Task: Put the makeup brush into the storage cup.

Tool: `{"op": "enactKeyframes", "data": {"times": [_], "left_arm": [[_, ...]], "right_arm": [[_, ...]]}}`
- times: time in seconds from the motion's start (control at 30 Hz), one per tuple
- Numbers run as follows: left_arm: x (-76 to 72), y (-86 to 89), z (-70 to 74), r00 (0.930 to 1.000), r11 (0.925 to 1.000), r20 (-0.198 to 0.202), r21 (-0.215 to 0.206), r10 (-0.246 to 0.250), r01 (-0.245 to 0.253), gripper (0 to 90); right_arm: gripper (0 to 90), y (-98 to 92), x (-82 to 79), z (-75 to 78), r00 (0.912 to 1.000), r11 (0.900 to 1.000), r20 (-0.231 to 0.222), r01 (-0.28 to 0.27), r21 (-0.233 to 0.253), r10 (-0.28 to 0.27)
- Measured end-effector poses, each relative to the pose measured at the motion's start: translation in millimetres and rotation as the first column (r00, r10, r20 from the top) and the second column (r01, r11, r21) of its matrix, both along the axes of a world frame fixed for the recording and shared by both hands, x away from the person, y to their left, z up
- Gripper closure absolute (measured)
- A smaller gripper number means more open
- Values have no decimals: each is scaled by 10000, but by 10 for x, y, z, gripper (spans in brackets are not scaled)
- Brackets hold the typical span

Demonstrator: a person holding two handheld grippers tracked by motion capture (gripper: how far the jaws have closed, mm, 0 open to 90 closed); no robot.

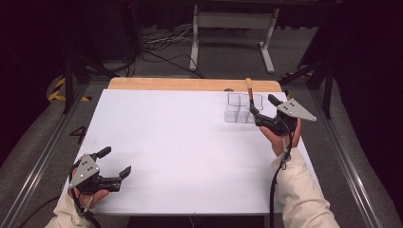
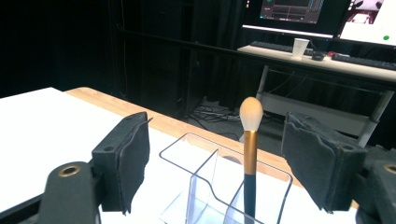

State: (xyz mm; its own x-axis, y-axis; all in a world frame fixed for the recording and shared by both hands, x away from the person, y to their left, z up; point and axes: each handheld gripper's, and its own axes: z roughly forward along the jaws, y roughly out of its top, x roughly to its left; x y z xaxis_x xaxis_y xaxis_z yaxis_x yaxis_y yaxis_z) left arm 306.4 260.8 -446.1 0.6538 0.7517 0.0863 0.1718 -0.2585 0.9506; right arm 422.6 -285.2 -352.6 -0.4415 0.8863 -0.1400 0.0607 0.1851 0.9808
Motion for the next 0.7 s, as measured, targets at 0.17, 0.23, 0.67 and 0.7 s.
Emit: {"op": "enactKeyframes", "data": {"times": [0.17,0.23,0.67,0.7], "left_arm": [[1,-4,-1,10000,10000,18,9,-13,13,59],[-1,-5,0,10000,10000,27,14,-29,29,59],[0,-44,-6,9999,9999,-23,90,-125,125,59],[-2,-46,-6,9999,9999,-27,86,-118,118,59]], "right_arm": [[205,6,-76,-17,10000,9996,34,-8,-284,9],[200,11,-113,-28,10000,9995,42,-53,-322,55],[186,70,-295,-120,9994,9977,71,-320,-595,325],[186,75,-307,-126,9993,9976,64,-355,-589,360]]}}
